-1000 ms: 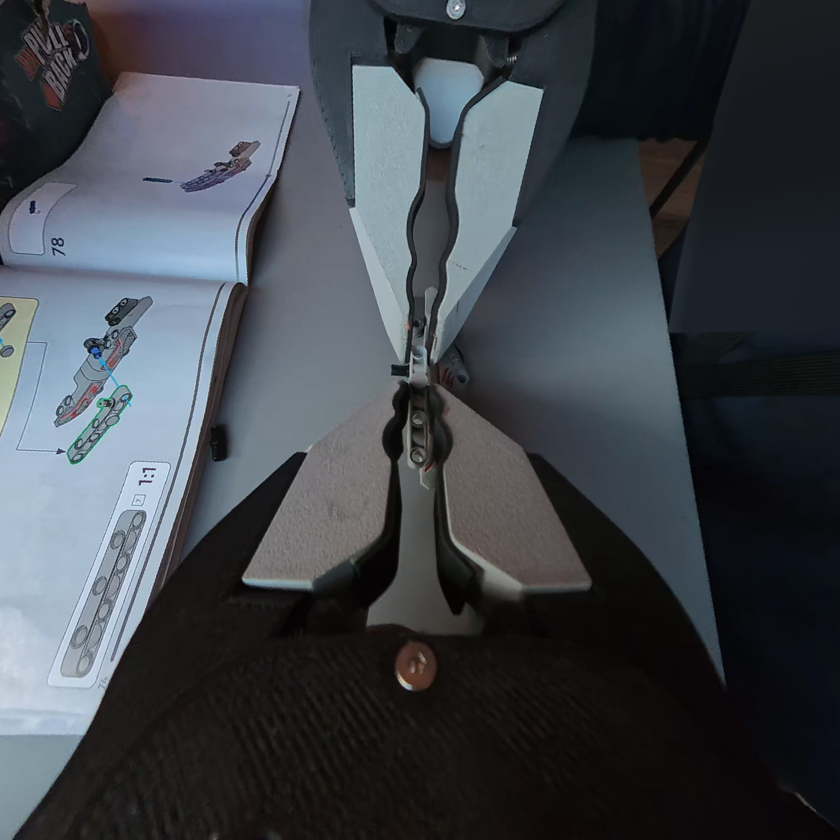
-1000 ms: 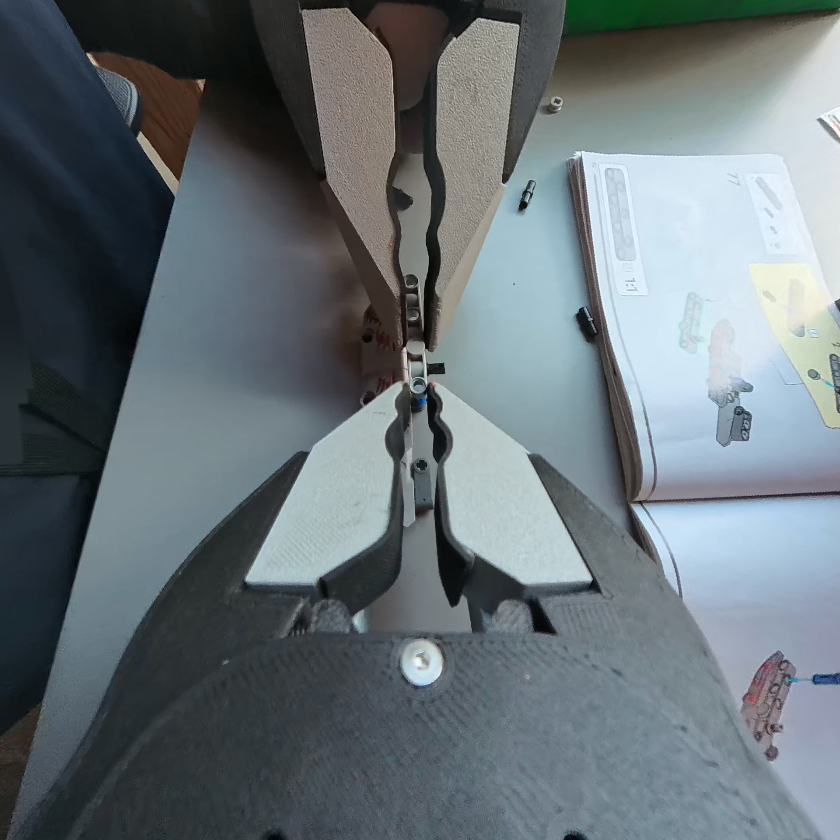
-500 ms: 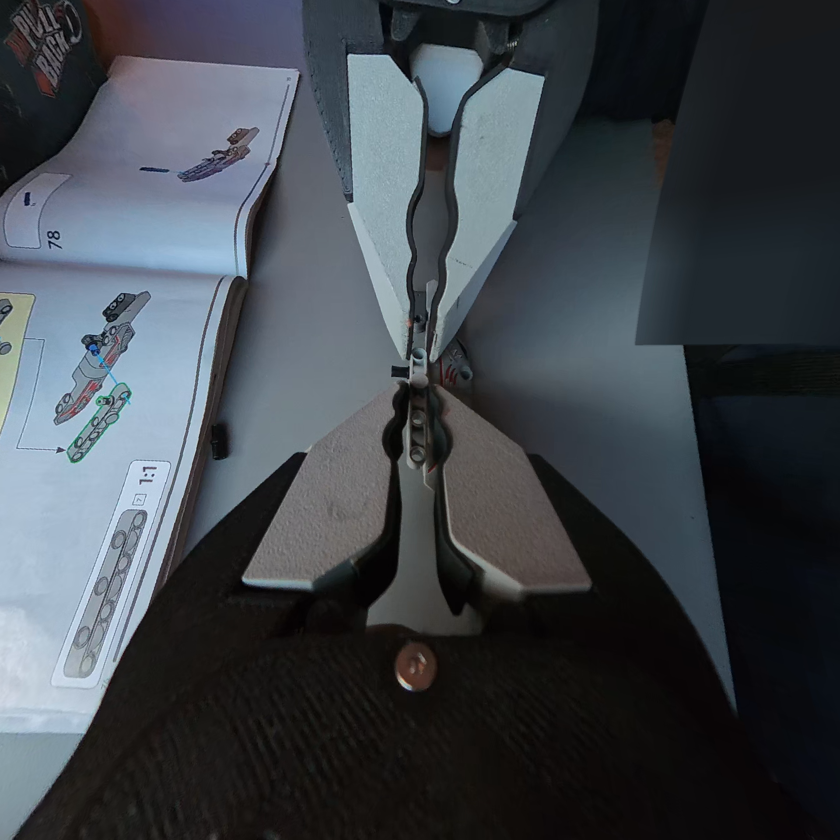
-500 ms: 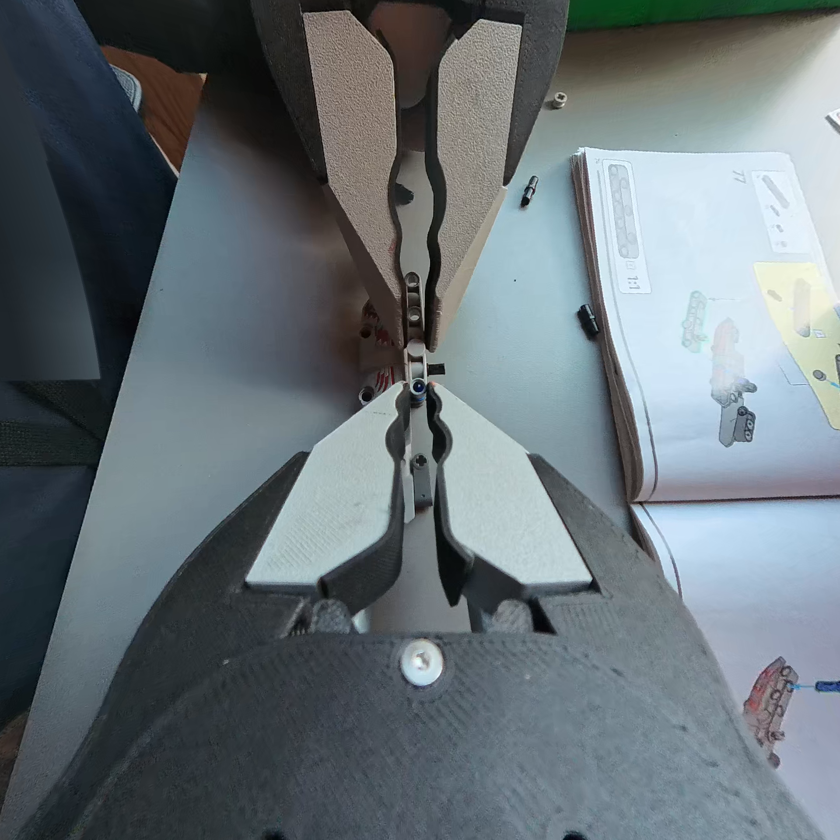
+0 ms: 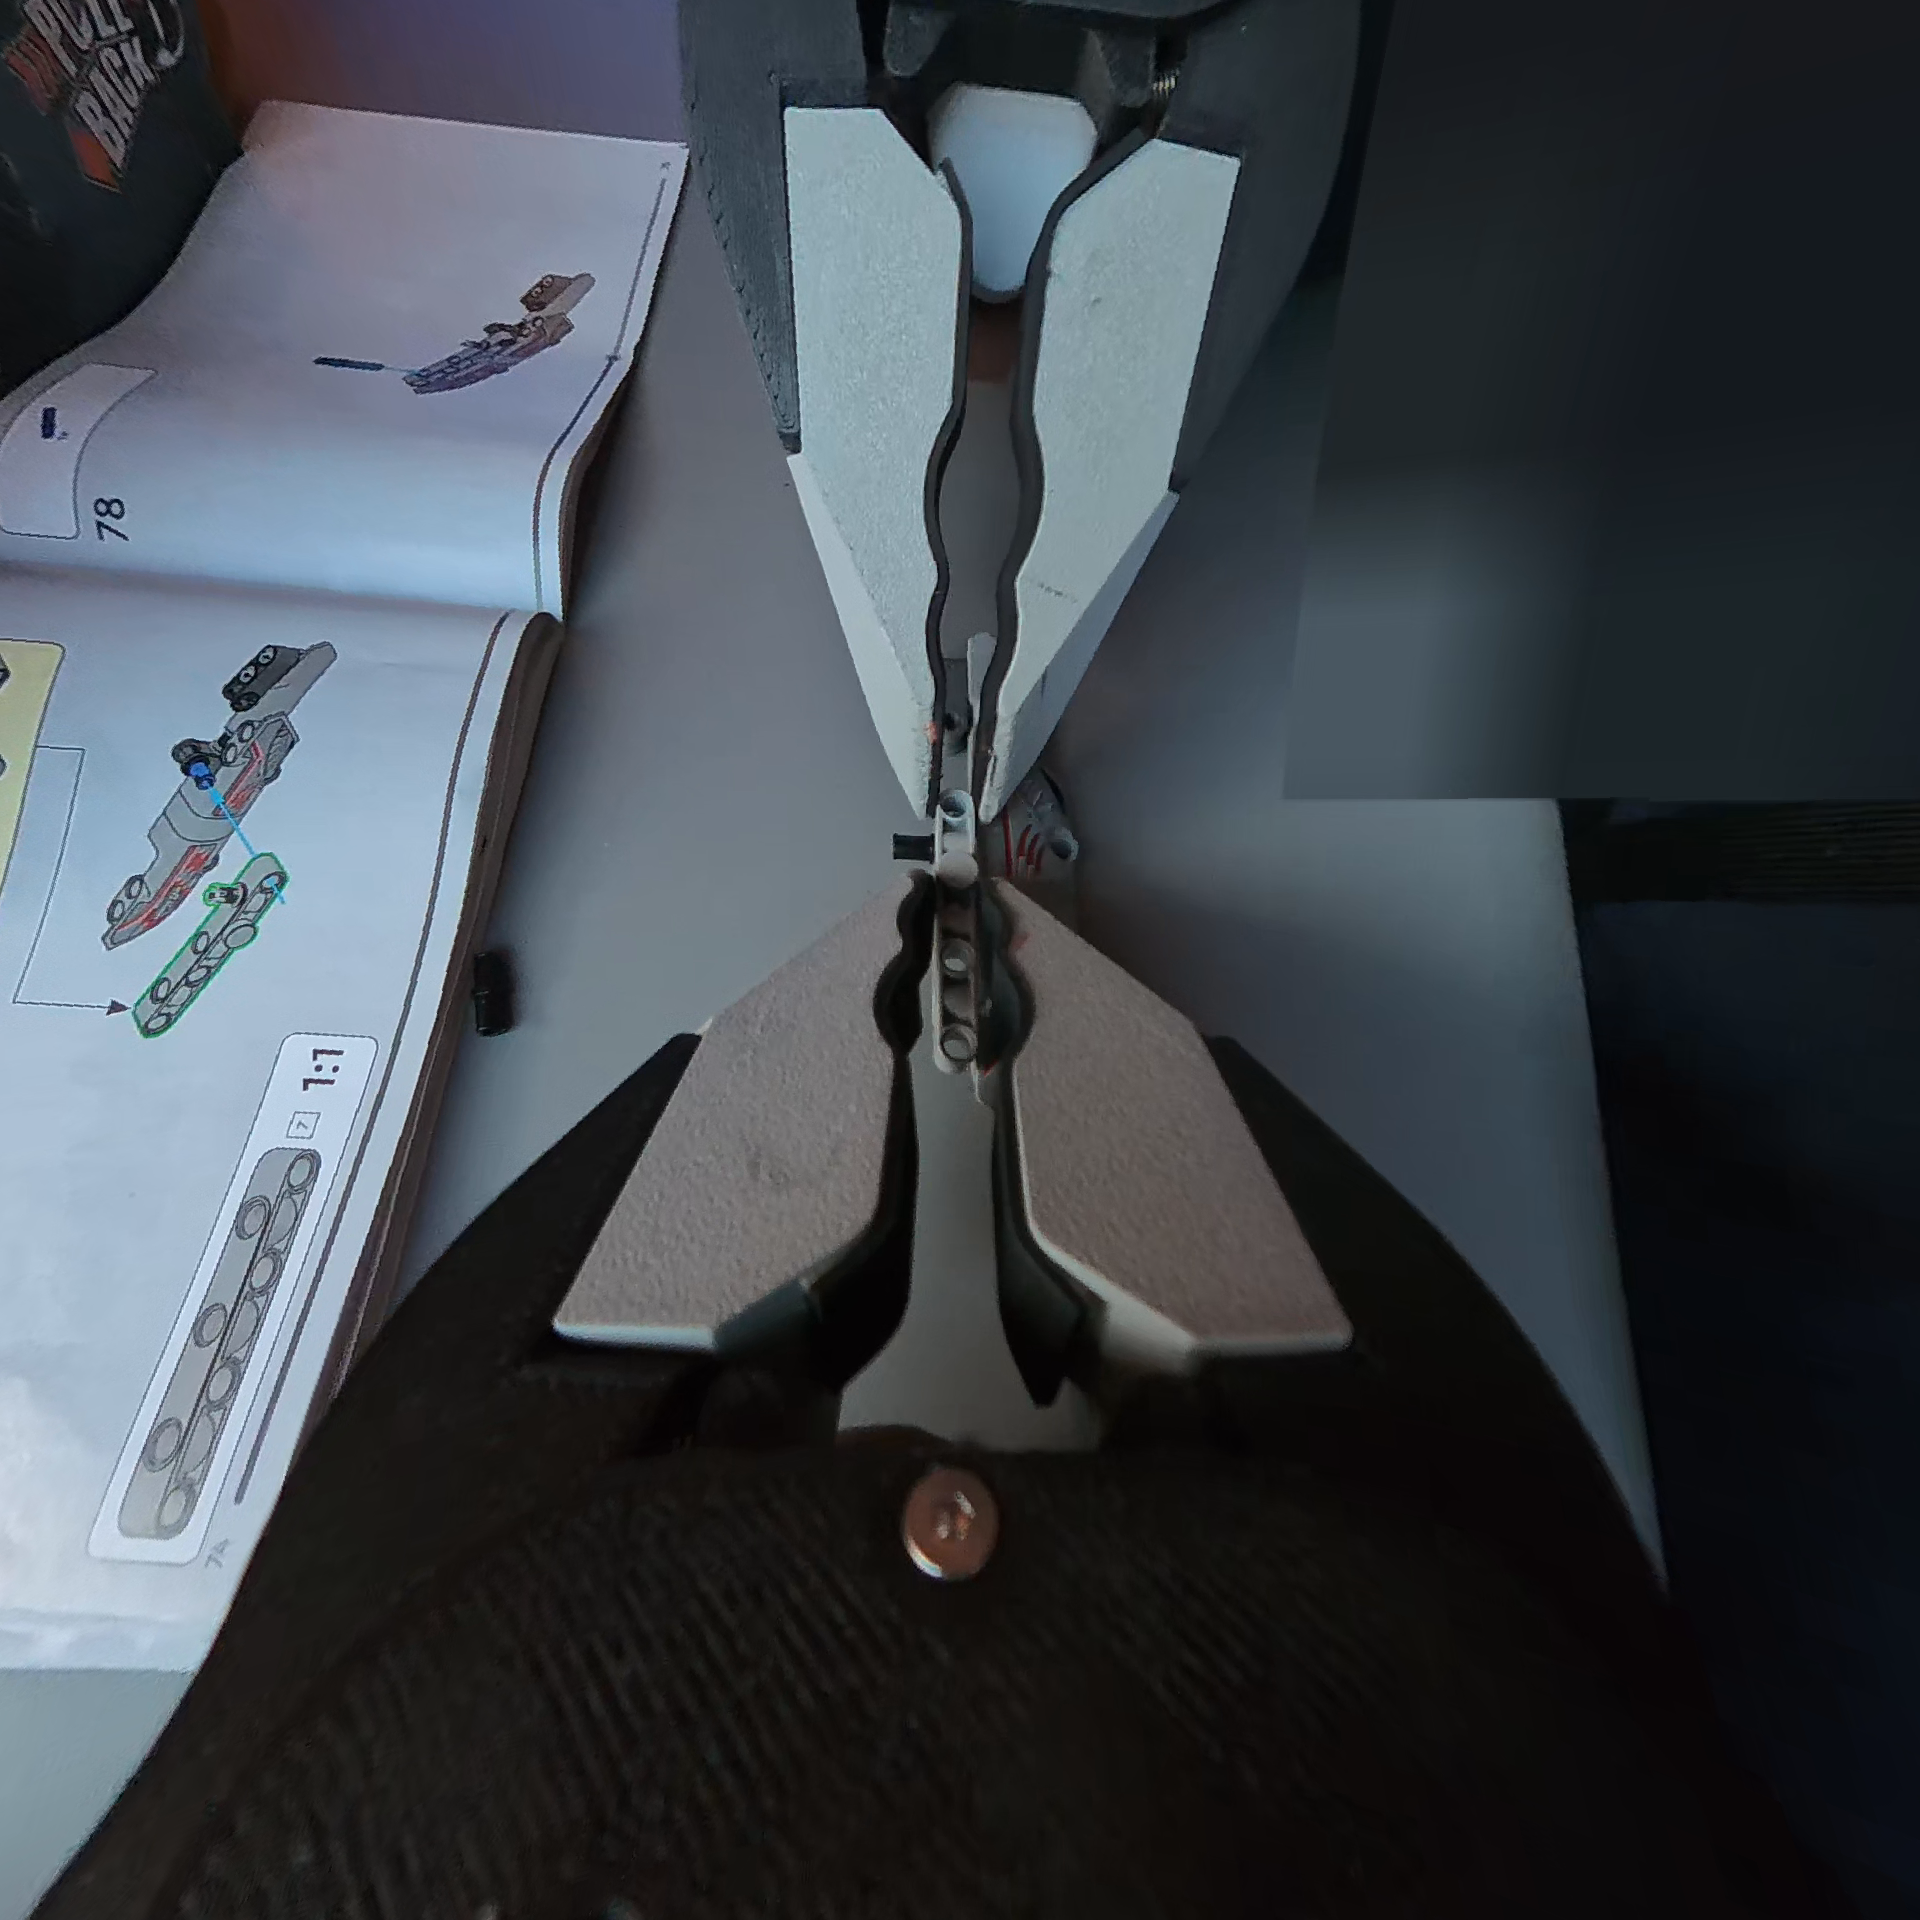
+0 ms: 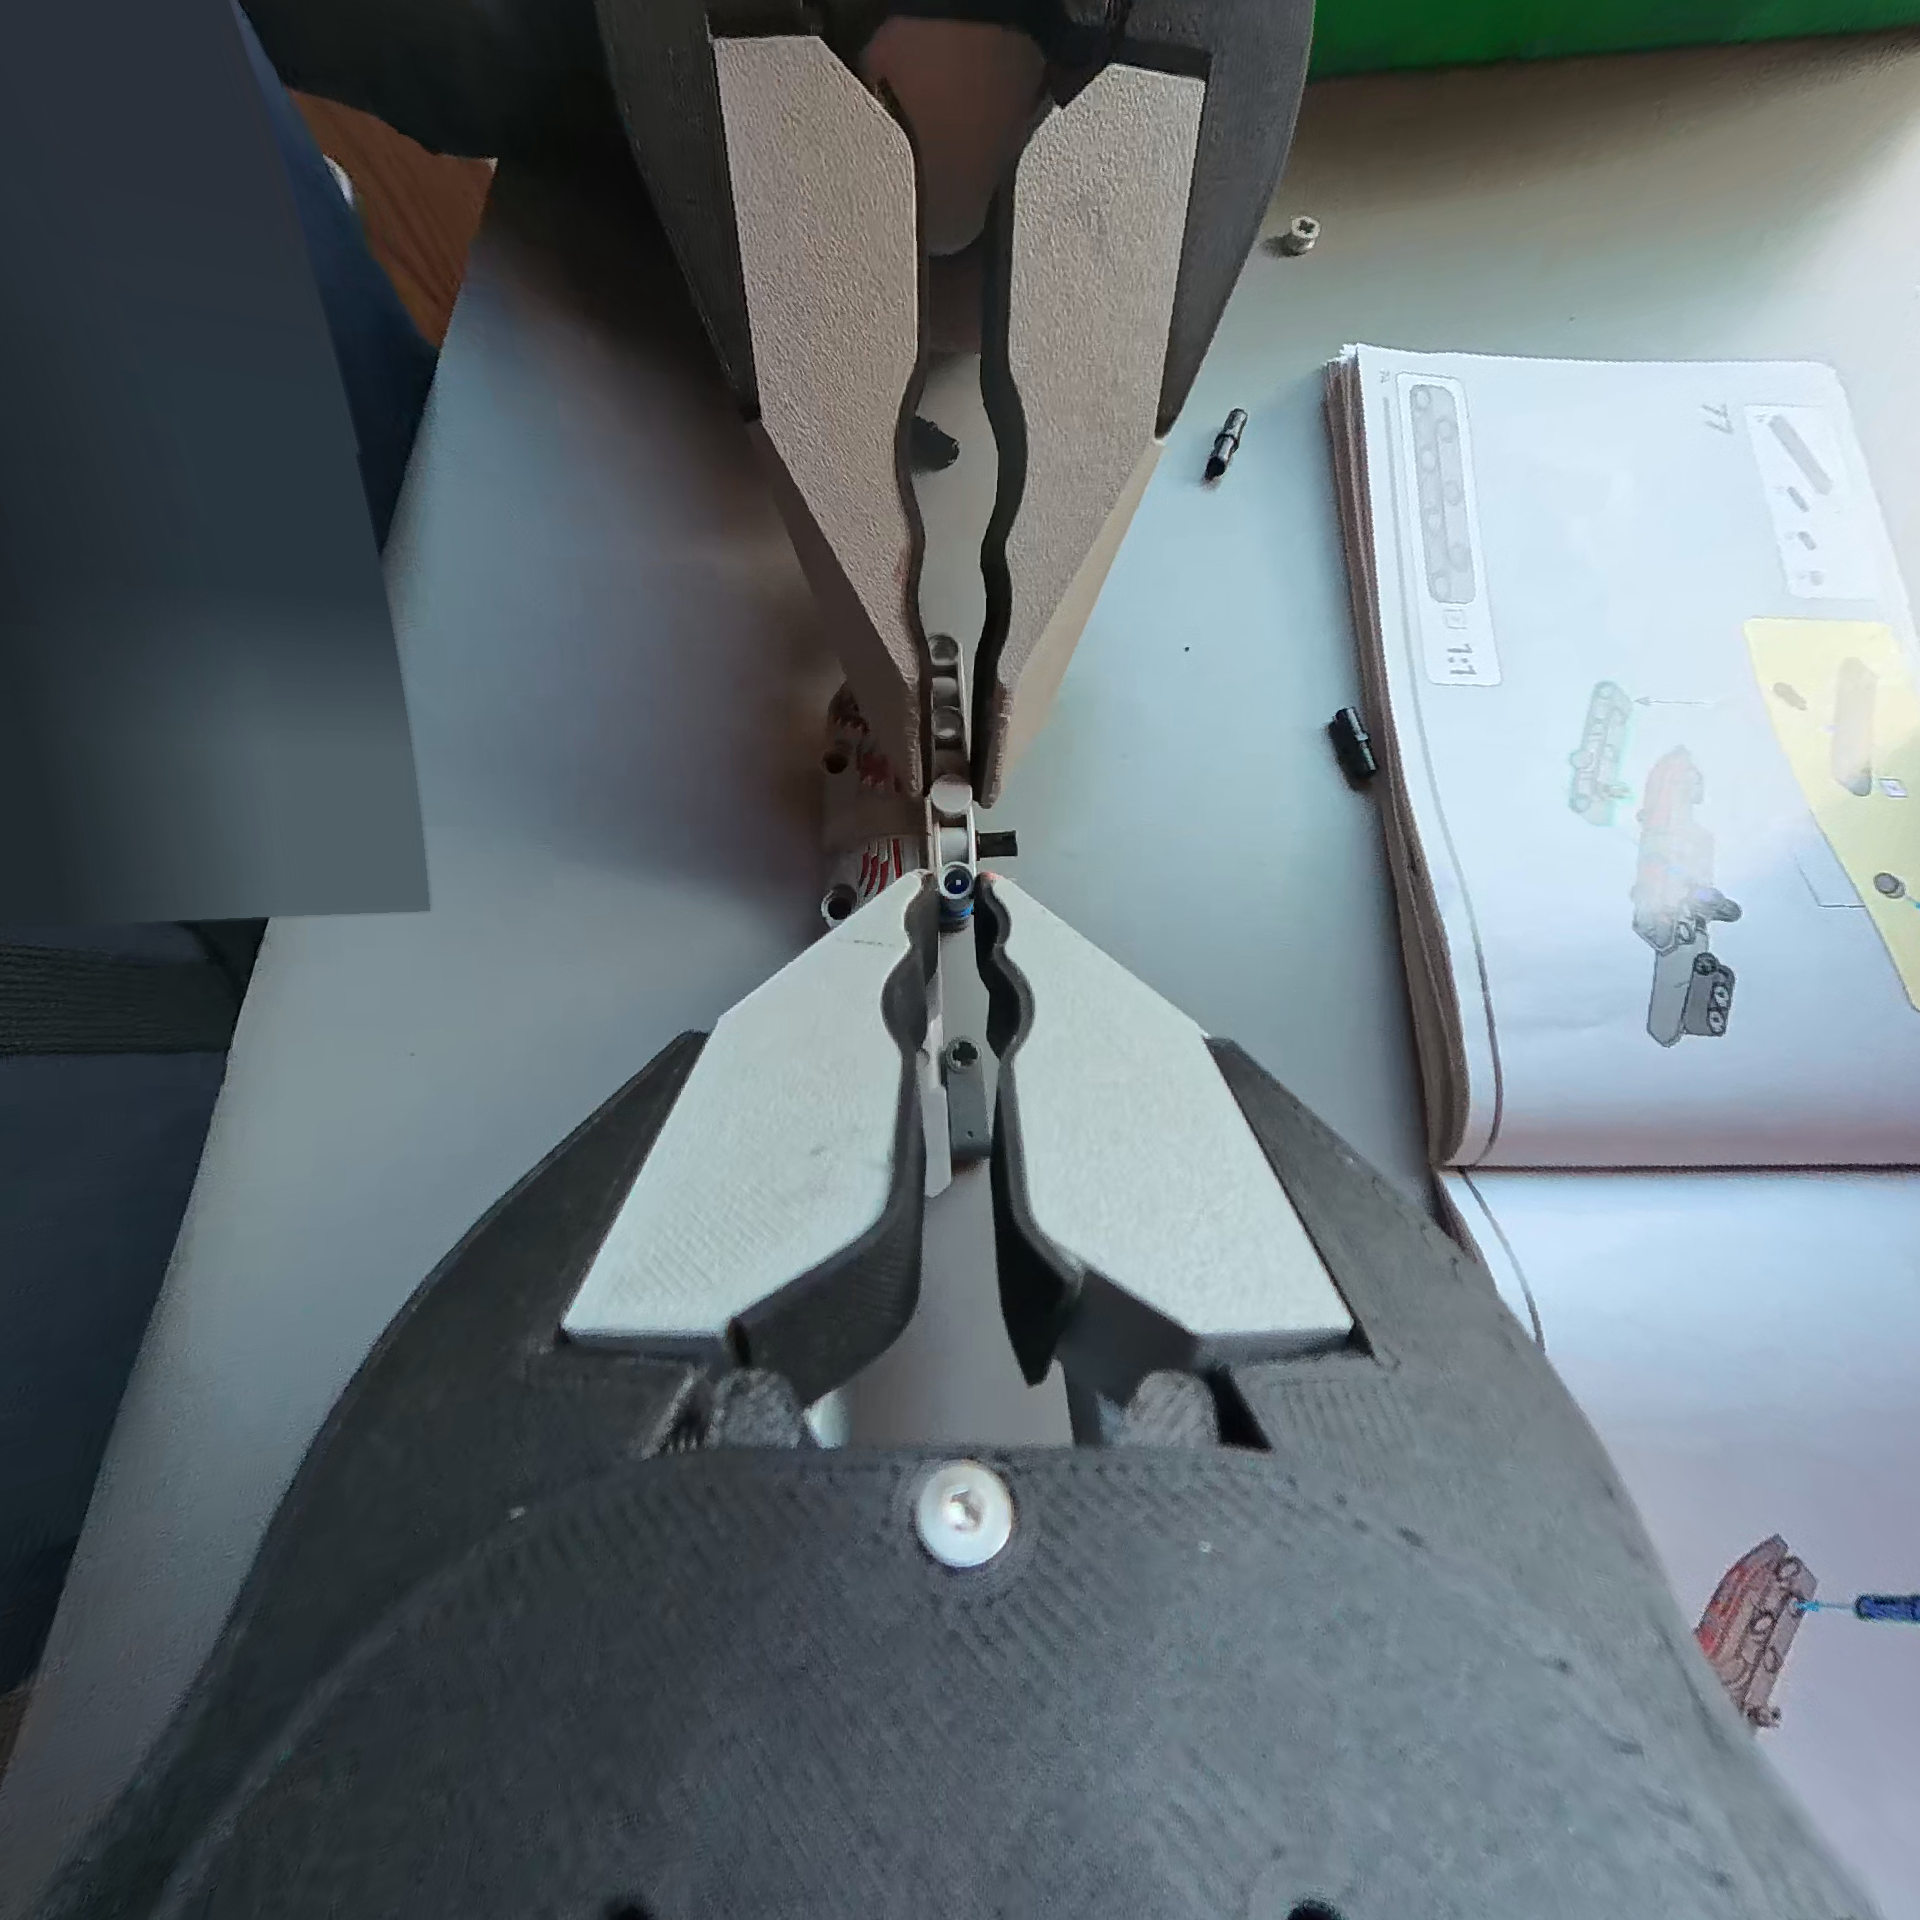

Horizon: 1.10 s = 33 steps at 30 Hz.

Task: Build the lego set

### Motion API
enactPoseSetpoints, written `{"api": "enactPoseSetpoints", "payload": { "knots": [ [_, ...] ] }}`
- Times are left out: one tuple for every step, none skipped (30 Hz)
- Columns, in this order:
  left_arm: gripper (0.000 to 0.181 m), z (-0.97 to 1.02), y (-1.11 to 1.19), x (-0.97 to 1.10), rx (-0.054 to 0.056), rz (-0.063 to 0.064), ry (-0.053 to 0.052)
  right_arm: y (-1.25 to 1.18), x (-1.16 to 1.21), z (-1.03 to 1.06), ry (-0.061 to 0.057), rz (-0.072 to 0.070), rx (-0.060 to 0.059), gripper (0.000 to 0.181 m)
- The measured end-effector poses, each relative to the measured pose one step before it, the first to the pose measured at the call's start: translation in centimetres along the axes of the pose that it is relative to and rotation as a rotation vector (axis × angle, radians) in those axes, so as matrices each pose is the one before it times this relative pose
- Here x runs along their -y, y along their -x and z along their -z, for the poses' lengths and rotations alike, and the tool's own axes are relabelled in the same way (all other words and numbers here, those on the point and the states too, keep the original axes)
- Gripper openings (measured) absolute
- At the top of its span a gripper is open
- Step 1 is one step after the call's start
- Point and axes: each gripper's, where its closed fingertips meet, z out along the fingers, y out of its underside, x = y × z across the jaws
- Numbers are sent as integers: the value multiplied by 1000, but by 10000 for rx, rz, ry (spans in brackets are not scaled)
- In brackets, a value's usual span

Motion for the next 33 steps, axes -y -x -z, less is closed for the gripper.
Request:
{"api": "enactPoseSetpoints", "payload": {
  "knots": [
    [5,-30,-31,-57,-1,-11,15,22,5,-4,-1,52,-38,3],
    [5,-21,5,-86,19,-18,41,15,19,-21,2,29,-44,3],
    [5,-64,-8,-159,16,-36,104,19,10,-37,15,2,-13,3],
    [5,-32,1,-67,41,-52,53,37,-7,-24,21,-15,20,3],
    [5,-81,-35,-113,26,-66,91,29,2,-9,9,-12,47,3],
    [5,-119,-21,-124,62,-93,126,36,-10,-6,-17,25,43,3],
    [4,-20,-20,41,49,-84,-10,14,-39,26,-53,32,50,3],
    [5,-35,-70,39,-46,42,-10,39,-35,50,-87,-4,73,3],
    [5,-41,-46,41,-56,87,0,30,-32,36,-105,-58,83,3],
    [5,13,-31,51,-49,38,-37,29,-33,40,-101,-78,98,3],
    [5,63,-38,133,-38,54,-90,25,-30,43,-86,-54,92,3],
    [5,74,-1,171,-19,79,-95,4,-37,55,-72,-31,66,3],
    [5,45,-24,154,-26,70,-79,46,-29,60,-57,10,60,3],
    [4,45,-87,171,-38,22,-78,76,-17,59,-57,58,66,3],
    [4,13,-106,110,-13,16,-2,77,17,32,-84,31,63,3],
    [4,-9,-17,12,67,-10,66,31,23,7,-112,-104,90,3],
    [5,-21,29,-7,99,13,73,-9,-7,33,-87,-214,158,3],
    [4,-25,16,63,80,117,22,-14,-24,40,-33,-167,163,3],
    [4,-43,7,42,86,127,32,-8,-33,46,12,-34,103,3],
    [4,-16,-8,24,92,78,37,14,-32,29,38,87,41,3],
    [4,-13,-7,16,97,102,29,11,-16,13,49,141,-4,3],
    [4,-8,18,16,105,121,28,-6,-14,6,45,96,-12,3],
    [4,2,16,1,130,130,32,4,-11,9,18,34,7,3],
    [4,4,3,22,171,148,28,5,-8,1,-21,22,16,3],
    [4,-11,-25,2,208,117,4,4,1,7,-42,54,9,3],
    [4,-8,-28,-17,227,65,-30,-1,-6,1,-30,85,3,3],
    [4,-14,-9,-53,206,70,-49,4,14,-13,-9,86,14,3],
    [4,-23,-30,-57,158,48,-76,6,6,-7,10,87,24,3],
    [4,-6,-14,-56,131,33,-70,10,8,-17,16,108,20,3],
    [4,-7,-35,-106,95,73,-1,24,17,-39,27,93,34,3],
    [4,-62,-6,-152,125,37,58,-1,10,-27,30,49,52,3],
    [5,-53,5,-124,166,-23,58,-18,11,-30,19,51,53,3],
    [5,-32,14,-56,183,-58,52,-10,0,-14,-12,67,69,3]
  ]
}}
